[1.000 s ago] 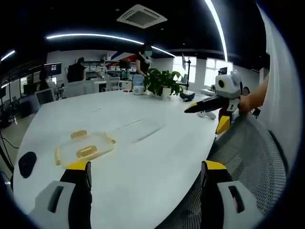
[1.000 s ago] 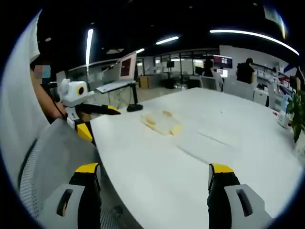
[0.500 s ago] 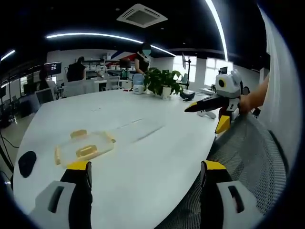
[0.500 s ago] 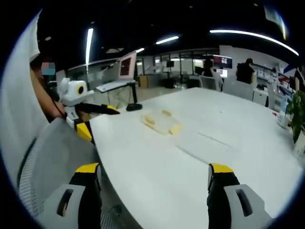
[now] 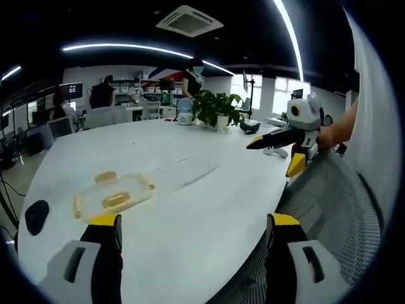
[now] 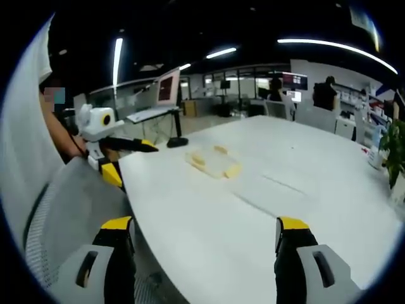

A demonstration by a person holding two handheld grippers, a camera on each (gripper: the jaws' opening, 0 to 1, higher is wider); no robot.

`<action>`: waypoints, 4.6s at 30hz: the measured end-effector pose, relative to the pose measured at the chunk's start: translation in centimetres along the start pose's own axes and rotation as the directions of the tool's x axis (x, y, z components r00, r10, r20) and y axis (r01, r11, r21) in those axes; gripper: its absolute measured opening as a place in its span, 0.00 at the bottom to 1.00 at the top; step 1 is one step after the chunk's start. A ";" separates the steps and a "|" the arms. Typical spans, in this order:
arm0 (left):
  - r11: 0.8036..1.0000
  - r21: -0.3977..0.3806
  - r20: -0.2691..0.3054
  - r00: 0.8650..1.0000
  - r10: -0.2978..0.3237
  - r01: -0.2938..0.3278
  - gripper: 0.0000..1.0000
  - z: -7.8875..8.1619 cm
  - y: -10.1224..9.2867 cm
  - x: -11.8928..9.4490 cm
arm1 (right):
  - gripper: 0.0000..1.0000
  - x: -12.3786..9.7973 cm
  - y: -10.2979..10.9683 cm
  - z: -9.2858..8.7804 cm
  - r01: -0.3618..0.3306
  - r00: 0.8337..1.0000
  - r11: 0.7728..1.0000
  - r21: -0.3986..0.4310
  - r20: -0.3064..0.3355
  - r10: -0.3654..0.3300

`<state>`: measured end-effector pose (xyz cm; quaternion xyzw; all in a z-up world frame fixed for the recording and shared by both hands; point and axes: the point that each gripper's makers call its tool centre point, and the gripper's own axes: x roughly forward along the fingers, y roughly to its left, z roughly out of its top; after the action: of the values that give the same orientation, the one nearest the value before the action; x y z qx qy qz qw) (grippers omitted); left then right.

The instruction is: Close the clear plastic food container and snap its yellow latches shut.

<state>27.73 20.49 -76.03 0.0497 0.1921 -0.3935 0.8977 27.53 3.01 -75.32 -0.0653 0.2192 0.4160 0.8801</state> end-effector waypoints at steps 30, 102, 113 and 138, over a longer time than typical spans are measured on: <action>1.000 -0.024 0.002 1.000 0.002 -0.002 0.96 0.0 0.2 -0.1 | 0.92 0.0 0.1 0.0 0.000 1.000 1.000 0.003 -0.001 0.000; 0.998 0.057 -0.038 0.999 -0.039 0.041 0.91 1.2 2.4 0.6 | 0.89 2.7 -0.6 1.6 -0.054 0.998 0.998 -0.042 -0.029 0.053; 0.999 0.039 -0.038 0.999 -0.025 0.026 0.91 0.9 3.2 0.6 | 0.87 3.7 -0.7 2.0 -0.070 0.997 0.996 -0.055 -0.034 0.068; 0.999 0.032 -0.062 0.998 -0.004 0.006 0.90 0.1 5.4 0.6 | 0.88 5.6 -1.6 2.7 -0.073 0.997 0.995 -0.072 -0.038 0.070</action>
<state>32.11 23.76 -76.47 0.0758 0.2137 -0.3971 0.8893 32.82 6.74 -75.46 -0.0970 0.2217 0.4537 0.8577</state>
